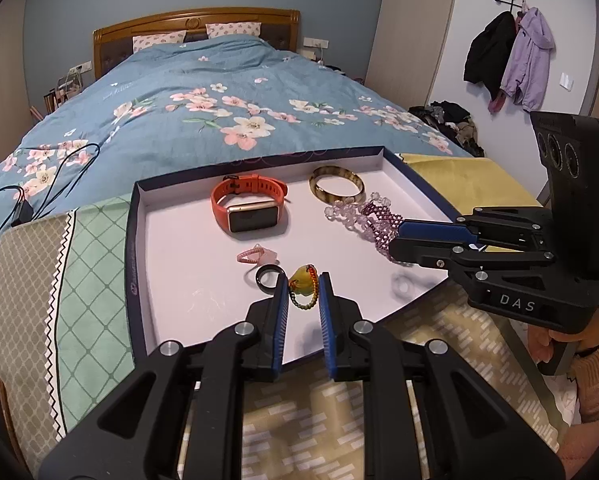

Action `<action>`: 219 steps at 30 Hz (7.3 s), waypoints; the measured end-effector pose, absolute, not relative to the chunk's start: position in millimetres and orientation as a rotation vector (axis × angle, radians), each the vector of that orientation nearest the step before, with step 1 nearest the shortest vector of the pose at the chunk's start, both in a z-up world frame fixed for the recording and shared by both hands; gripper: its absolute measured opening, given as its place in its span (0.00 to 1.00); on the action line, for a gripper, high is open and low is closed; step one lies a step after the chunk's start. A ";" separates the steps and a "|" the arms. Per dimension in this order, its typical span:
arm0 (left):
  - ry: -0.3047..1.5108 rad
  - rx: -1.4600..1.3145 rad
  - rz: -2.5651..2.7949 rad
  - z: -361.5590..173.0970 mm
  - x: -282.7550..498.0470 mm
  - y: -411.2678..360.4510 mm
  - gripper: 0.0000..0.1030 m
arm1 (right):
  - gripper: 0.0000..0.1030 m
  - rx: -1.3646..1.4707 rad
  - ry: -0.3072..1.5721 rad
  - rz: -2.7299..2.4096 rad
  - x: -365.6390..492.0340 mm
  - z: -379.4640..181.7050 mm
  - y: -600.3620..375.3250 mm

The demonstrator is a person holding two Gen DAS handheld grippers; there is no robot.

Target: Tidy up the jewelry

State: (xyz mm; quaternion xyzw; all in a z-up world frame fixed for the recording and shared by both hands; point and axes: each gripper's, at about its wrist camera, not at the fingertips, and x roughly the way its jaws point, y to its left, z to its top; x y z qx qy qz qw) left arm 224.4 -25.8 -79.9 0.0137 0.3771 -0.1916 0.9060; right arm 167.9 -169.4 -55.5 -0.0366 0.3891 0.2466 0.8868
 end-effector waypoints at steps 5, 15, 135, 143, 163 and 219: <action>0.794 0.029 -0.392 -85.3 229.6 -27.2 0.15 | 0.15 -0.079 0.828 0.505 173.8 -61.6 -168.5; 0.826 0.029 -0.387 -95.5 237.1 -29.4 0.15 | 0.16 -0.087 0.863 0.491 182.0 -72.5 -167.6; 0.906 0.056 -0.466 -116.4 157.7 -45.4 0.14 | 0.03 -0.098 0.898 0.524 79.2 -77.7 -167.9; 0.903 0.049 -0.461 -115.1 155.3 -44.5 0.14 | 0.03 -0.065 0.880 0.534 78.2 -73.8 -173.8; 0.838 0.022 -0.446 -93.7 138.6 -40.0 0.14 | 0.03 -0.011 0.816 0.533 75.9 -61.4 -187.0; 0.684 -0.028 -0.438 -51.1 134.6 -27.6 0.14 | 0.03 0.005 0.704 0.515 79.4 -28.8 -191.7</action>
